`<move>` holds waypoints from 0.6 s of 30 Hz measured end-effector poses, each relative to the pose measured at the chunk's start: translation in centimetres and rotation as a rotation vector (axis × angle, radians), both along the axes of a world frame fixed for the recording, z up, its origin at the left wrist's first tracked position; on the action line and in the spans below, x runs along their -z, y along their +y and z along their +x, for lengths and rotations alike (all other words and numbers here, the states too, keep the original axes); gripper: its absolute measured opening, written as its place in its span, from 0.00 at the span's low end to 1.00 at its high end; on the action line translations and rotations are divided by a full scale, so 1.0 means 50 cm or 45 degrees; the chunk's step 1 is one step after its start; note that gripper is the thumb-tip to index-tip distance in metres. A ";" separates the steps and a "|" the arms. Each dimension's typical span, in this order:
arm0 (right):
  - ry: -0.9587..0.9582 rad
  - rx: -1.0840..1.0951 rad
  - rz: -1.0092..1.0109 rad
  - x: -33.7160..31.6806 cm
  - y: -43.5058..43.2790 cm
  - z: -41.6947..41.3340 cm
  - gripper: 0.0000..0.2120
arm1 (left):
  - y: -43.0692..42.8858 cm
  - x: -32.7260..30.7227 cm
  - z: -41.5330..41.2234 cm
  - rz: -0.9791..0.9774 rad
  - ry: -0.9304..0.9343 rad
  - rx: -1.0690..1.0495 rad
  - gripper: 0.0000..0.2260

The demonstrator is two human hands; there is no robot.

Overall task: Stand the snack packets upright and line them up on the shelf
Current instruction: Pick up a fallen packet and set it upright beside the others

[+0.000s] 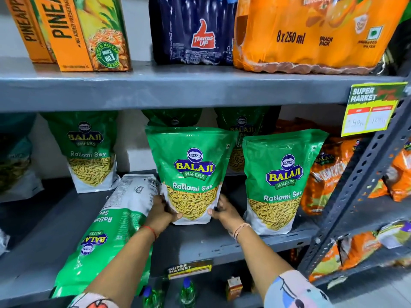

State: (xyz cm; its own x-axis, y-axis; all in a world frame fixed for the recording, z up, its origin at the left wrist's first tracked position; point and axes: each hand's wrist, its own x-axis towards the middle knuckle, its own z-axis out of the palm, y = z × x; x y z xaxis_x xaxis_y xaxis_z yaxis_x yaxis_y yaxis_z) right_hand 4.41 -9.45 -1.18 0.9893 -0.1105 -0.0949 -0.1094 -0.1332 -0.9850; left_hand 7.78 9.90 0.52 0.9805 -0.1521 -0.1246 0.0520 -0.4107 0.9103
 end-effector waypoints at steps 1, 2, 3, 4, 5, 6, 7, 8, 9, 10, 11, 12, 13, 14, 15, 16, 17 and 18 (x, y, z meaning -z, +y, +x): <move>0.008 -0.008 -0.017 0.005 0.000 -0.002 0.29 | 0.001 -0.001 -0.006 0.098 -0.031 0.000 0.26; 0.014 -0.013 -0.032 0.008 0.000 -0.005 0.27 | 0.000 -0.003 -0.013 0.159 -0.040 0.003 0.24; 0.023 -0.022 -0.049 0.010 0.000 -0.009 0.26 | 0.000 -0.005 -0.022 0.212 -0.040 0.004 0.23; 0.032 -0.031 -0.068 0.011 -0.002 -0.012 0.25 | -0.002 -0.009 -0.029 0.263 -0.050 0.009 0.22; 0.042 -0.045 -0.092 0.012 -0.003 -0.017 0.25 | -0.003 -0.013 -0.041 0.313 -0.052 0.011 0.21; 0.050 -0.055 -0.116 0.012 -0.005 -0.021 0.24 | -0.005 -0.015 -0.049 0.343 -0.056 0.012 0.19; 0.056 -0.059 -0.140 0.012 -0.006 -0.026 0.24 | -0.007 -0.018 -0.058 0.361 -0.053 0.002 0.15; 0.055 -0.060 -0.161 0.012 -0.005 -0.033 0.25 | -0.008 -0.021 -0.068 0.372 -0.054 -0.012 0.13; 0.054 -0.058 -0.176 0.011 -0.005 -0.041 0.25 | -0.008 -0.022 -0.078 0.377 -0.052 -0.020 0.14; 0.052 -0.059 -0.188 0.011 -0.006 -0.049 0.25 | -0.008 -0.021 -0.085 0.388 -0.063 -0.019 0.16; 0.052 -0.062 -0.200 0.012 -0.006 -0.056 0.25 | -0.007 -0.020 -0.091 0.391 -0.068 -0.017 0.15; 0.056 -0.069 -0.211 0.012 -0.007 -0.063 0.25 | -0.005 -0.021 -0.098 0.390 -0.076 -0.015 0.15; 0.062 -0.077 -0.219 0.012 -0.008 -0.071 0.26 | -0.004 -0.020 -0.105 0.383 -0.069 -0.013 0.15; 0.067 -0.084 -0.223 0.012 -0.009 -0.077 0.26 | -0.003 -0.019 -0.112 0.383 -0.073 -0.013 0.15; 0.070 -0.089 -0.228 0.010 -0.010 -0.083 0.27 | -0.002 -0.020 -0.119 0.379 -0.076 -0.017 0.16; 0.070 -0.094 -0.233 0.010 -0.010 -0.088 0.27 | -0.001 -0.021 -0.125 0.374 -0.082 -0.019 0.15; 0.069 -0.100 -0.233 0.010 -0.010 -0.092 0.28 | -0.002 -0.020 -0.129 0.368 -0.079 -0.021 0.15; 0.065 -0.108 -0.228 0.010 -0.011 -0.096 0.28 | -0.001 -0.020 -0.135 0.357 -0.079 -0.018 0.16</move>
